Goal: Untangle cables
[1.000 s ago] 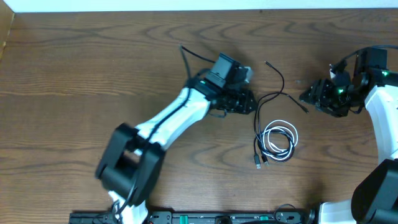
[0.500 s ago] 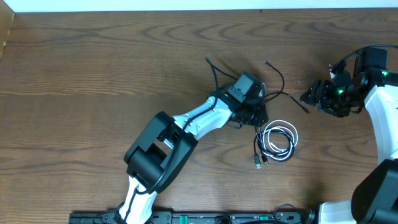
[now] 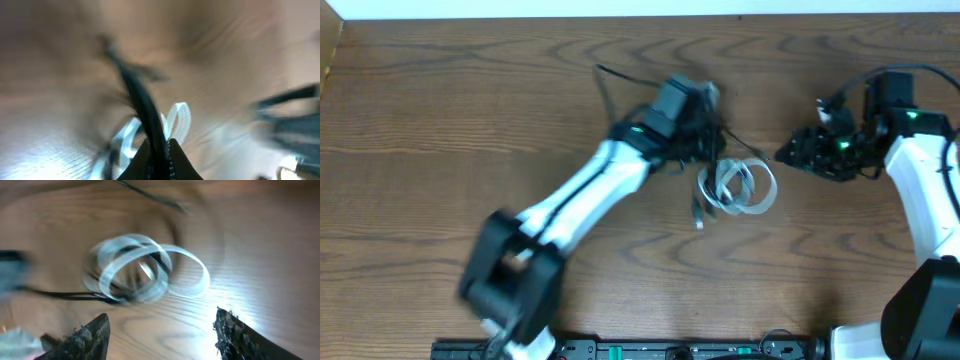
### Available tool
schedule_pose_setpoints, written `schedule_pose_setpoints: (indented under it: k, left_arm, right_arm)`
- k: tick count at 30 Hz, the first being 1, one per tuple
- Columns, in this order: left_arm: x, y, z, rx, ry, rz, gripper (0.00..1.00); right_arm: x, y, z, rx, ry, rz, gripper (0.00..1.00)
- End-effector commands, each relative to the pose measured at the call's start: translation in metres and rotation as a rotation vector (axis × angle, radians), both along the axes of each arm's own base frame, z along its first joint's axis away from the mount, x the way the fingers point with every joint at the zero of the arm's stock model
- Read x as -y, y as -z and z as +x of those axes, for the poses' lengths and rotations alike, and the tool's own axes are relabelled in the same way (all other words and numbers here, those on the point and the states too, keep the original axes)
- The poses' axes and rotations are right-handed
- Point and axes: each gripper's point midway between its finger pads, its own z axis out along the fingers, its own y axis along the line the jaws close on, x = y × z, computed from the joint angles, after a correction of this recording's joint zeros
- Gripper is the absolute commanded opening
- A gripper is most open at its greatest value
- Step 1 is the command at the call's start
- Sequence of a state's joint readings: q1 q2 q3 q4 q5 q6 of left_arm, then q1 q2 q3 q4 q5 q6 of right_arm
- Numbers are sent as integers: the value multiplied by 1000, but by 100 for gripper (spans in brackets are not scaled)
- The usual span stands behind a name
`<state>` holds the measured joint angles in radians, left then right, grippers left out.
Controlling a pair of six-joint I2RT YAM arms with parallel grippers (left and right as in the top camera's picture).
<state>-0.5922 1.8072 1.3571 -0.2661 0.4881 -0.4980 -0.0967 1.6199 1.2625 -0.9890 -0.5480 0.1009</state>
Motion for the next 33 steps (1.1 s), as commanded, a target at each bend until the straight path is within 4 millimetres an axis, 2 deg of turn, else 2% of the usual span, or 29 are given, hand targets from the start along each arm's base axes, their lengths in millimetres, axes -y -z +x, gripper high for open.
schedule_pose_setpoints:
  k: [1,5,9,16,21,27,33]
  left_arm:
    - [-19,-73,-1,100,-16,-90,7]
    - [-29,-101,-8,105,19,-170,7]
    - [-42,-111,-4,95,4,-208,8]
    - [-66,-111,12,69,-63,-222,8]
    - [-72,-103,9,29,-76,-203,7]
    - [-72,-100,7,14,-77,-197,7]
    - [-72,-101,7,-3,-90,-204,7]
  right_arm:
    - [-34,-14,1,68,-109,82,64]
    - [-54,-19,8,100,-125,101,63]
    - [-75,-25,18,131,-116,125,62]
    - [-102,-32,20,123,-94,168,62]
    - [-127,-32,11,95,-115,182,59]
    - [-136,-22,8,45,-65,139,52]
    - [-140,5,3,-43,-29,85,50]
